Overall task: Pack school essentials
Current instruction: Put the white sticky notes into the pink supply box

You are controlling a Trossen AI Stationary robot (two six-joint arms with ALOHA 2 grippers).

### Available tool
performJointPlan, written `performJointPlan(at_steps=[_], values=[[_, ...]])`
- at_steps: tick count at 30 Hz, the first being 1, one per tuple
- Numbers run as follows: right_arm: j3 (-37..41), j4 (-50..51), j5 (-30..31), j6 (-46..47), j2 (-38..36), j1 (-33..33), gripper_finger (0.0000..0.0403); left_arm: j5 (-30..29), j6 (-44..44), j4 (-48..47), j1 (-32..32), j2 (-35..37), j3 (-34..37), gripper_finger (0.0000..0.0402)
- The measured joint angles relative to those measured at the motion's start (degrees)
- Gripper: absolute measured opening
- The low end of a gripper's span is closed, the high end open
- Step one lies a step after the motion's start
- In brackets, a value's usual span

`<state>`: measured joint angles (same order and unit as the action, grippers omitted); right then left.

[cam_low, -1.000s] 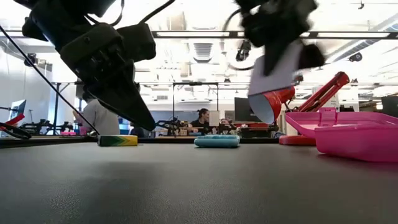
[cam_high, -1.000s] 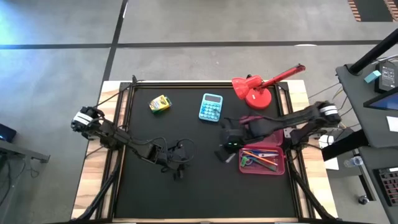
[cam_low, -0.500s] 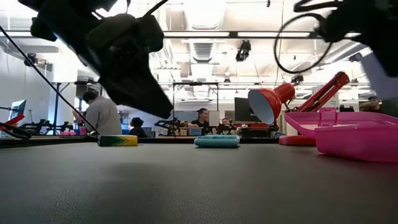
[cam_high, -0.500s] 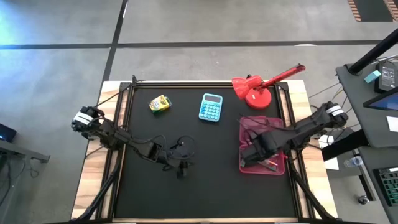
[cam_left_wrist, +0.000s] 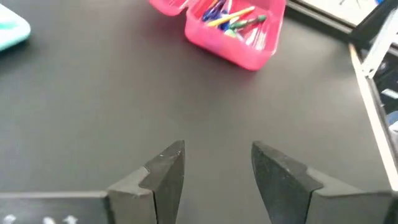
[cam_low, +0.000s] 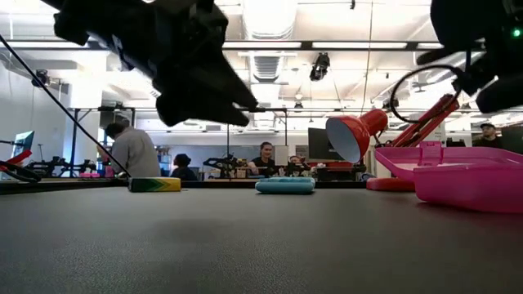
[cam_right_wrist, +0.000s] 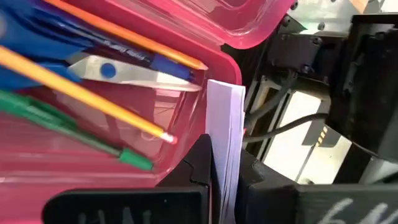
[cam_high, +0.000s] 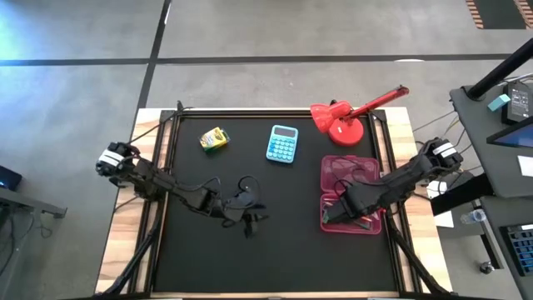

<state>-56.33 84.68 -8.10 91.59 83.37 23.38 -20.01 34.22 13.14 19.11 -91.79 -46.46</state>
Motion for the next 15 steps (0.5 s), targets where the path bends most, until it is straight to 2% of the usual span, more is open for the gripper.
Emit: performJointPlan(at_steps=[7,15], values=[[3.7,-4.0,0.7,1.5,0.0,0.0,0.002,0.0,0.0,0.2,0.0,0.0,-2.9,0.0169],[5.1,-4.3,0.7,3.4,0.0,0.0,0.007,0.0,0.0,0.0,0.0,0.0,-4.5,0.0169]])
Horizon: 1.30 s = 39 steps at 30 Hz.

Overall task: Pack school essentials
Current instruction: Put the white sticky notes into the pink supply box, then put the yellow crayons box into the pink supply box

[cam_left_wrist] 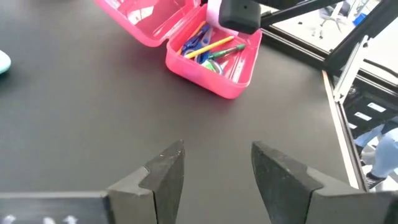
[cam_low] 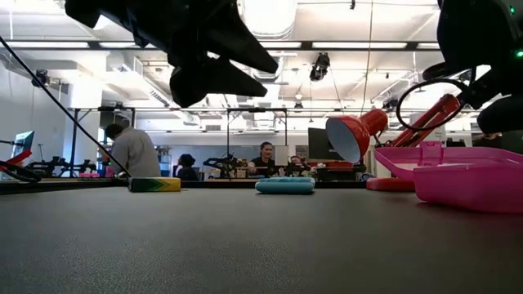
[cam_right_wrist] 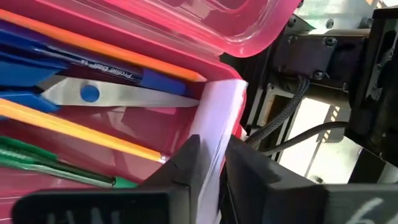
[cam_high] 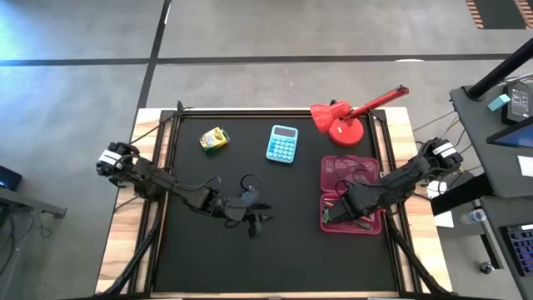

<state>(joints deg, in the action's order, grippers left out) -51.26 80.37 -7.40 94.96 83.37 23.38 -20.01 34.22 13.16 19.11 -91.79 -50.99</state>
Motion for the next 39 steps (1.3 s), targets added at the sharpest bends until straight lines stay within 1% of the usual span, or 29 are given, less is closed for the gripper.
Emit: performJointPlan(at_steps=[5,8,10,14,18,23,25,27,30,32,35,39], values=[[-2.2,0.3,1.4,-2.5,-0.1,0.0,0.0097,0.0,0.0,0.0,0.0,0.0,0.0,0.0169],[-5.1,2.4,1.9,-3.0,-0.3,0.0,0.0105,0.0,0.1,0.0,-0.2,0.0,0.0,0.0169],[-7.7,4.3,3.4,-4.2,-0.4,0.0,0.0108,0.0,0.1,0.0,-0.5,0.1,0.0,0.0169],[-12.9,5.4,8.5,-4.4,-0.4,0.0,0.0109,0.0,0.0,-0.2,-2.3,1.1,0.0,0.0169],[-16.8,3.9,17.0,-3.0,-0.5,0.0,0.0109,0.0,0.0,-1.6,-6.2,2.3,0.0,0.0169],[-19.2,-0.9,26.6,-1.4,-0.5,-0.2,0.0109,0.1,0.0,-6.2,-13.8,3.0,0.0,0.0169],[-19.4,-4.1,29.8,-1.9,-0.5,-0.9,0.0109,1.6,-0.1,-8.6,-17.4,3.0,-0.2,0.0169],[-19.4,-7.8,31.7,-3.2,-0.5,-2.3,0.0109,3.8,-0.1,-11.0,-21.4,3.1,-0.4,0.0169],[-19.2,-14.7,32.8,-7.4,-0.5,-5.4,0.0109,6.5,-0.1,-15.1,-27.8,3.1,-0.4,0.0169],[-19.2,-19.7,32.8,-11.2,-0.3,-7.7,0.0109,6.9,-0.5,-17.8,-32.1,3.1,-0.5,0.0169],[-19.2,-27.1,32.9,-17.1,0.1,-11.0,0.0109,7.1,-3.4,-22.3,-38.6,3.5,-0.5,0.0169],[-19.2,-35.1,32.9,-22.6,0.8,-14.0,0.0109,7.4,-8.2,-30.4,-48.0,3.6,-0.5,0.0169]])
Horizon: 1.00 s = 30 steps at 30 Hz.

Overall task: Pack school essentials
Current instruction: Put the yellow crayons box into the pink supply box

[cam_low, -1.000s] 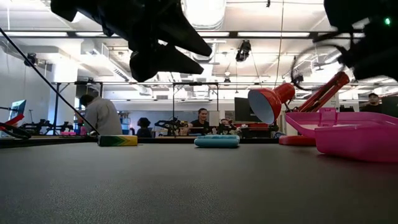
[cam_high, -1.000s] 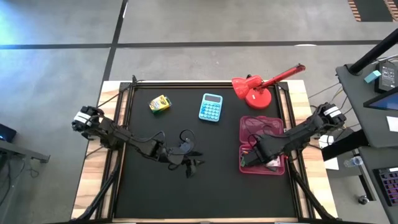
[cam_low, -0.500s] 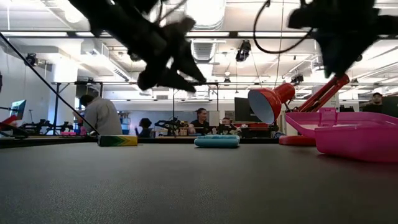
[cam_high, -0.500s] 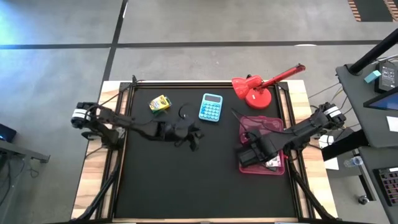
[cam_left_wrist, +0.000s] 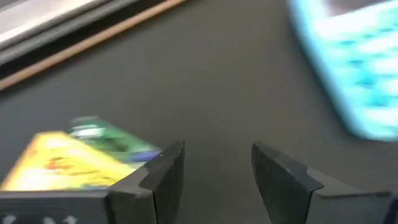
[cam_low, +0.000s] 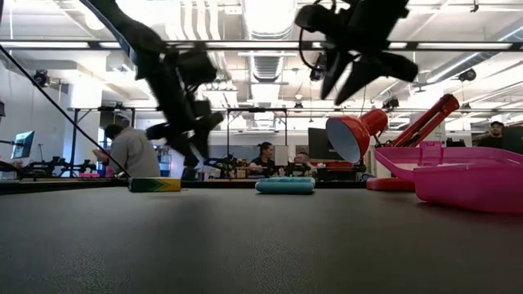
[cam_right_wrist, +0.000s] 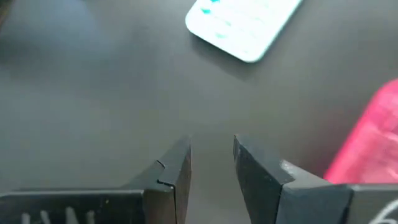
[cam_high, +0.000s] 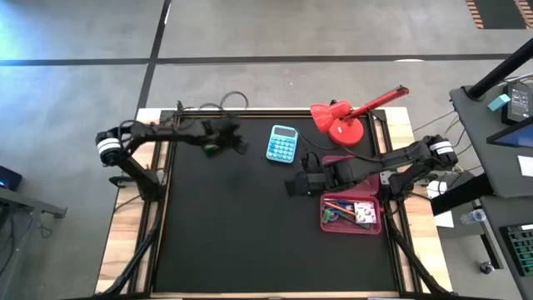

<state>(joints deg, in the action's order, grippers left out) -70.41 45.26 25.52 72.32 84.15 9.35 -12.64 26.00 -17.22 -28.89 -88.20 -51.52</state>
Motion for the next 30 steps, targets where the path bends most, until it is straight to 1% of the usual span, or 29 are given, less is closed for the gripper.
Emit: performJointPlan(at_steps=[4,7,9,12,21,23,28,30], values=[[0.0,-2.8,0.0,-1.5,0.3,-2.0,0.0109,0.0,-2.9,-5.1,-9.3,0.0,0.2,0.0169],[0.0,-2.7,0.0,-1.5,0.4,-2.8,0.0109,0.0,-5.1,-5.6,-15.0,0.0,0.3,0.0169],[0.0,-2.7,0.0,-1.1,0.4,-3.0,0.0109,0.0,-6.4,-5.4,-18.0,0.0,0.3,0.0169],[0.1,-2.7,0.0,-0.4,0.4,-3.0,0.0109,-0.1,-7.8,-5.6,-20.4,-0.5,0.3,0.0169],[0.1,-2.7,0.0,-0.4,0.4,-2.9,0.0109,-0.4,-8.4,-5.2,-20.5,-4.3,1.5,0.0169],[0.1,-2.7,0.0,-0.4,0.4,-2.9,0.0109,0.6,-7.9,-5.3,-20.2,-4.4,1.9,0.0169],[0.1,-2.5,-0.6,-1.2,0.4,-2.9,0.0109,3.4,-6.6,-9.0,-16.7,-3.5,2.0,0.0169],[0.1,-2.4,-2.0,-1.8,0.4,-2.9,0.0109,4.5,-6.3,-10.9,-14.6,-3.0,2.0,0.0169]])
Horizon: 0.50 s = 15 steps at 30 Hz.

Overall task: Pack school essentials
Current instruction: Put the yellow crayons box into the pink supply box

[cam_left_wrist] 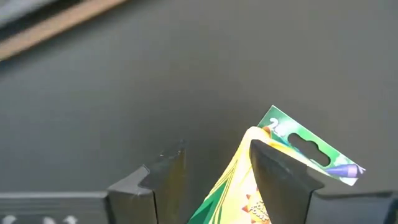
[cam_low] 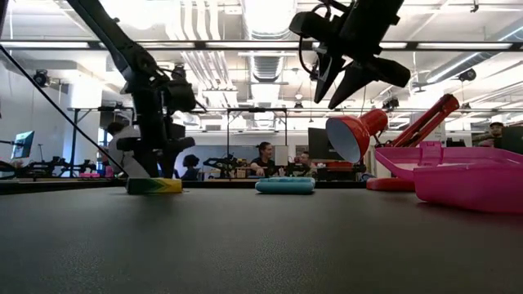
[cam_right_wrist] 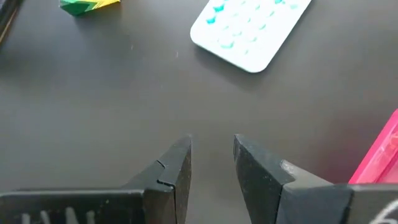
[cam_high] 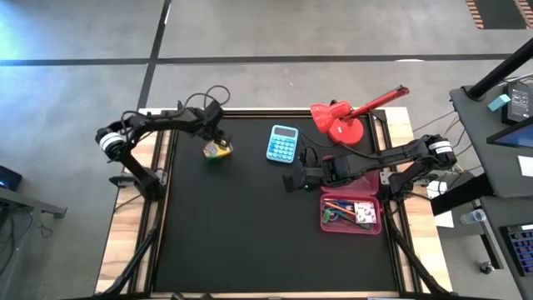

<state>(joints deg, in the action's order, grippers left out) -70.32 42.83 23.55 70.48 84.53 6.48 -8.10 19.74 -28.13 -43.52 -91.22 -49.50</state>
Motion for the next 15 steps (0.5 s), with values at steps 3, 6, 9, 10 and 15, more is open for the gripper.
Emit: performJointPlan(at_steps=[3,6,9,10,15], values=[[0.0,0.0,-1.5,-1.3,0.0,0.0,0.0109,0.8,2.5,-2.8,4.5,0.9,0.1,0.0169],[0.0,0.0,-1.8,-2.2,0.0,0.2,0.0109,1.9,5.8,-4.4,10.2,1.5,0.2,0.0169],[0.0,0.0,-3.0,-3.5,0.0,0.3,0.0109,2.7,10.0,-4.8,17.4,1.8,0.3,0.0169],[0.0,0.1,-3.0,-3.7,0.0,0.4,0.0109,2.9,11.8,-4.7,20.0,1.8,0.3,0.0169],[0.0,0.1,-3.1,-4.9,0.0,0.8,0.0109,3.1,21.8,-3.0,33.4,1.6,0.3,0.0169]])
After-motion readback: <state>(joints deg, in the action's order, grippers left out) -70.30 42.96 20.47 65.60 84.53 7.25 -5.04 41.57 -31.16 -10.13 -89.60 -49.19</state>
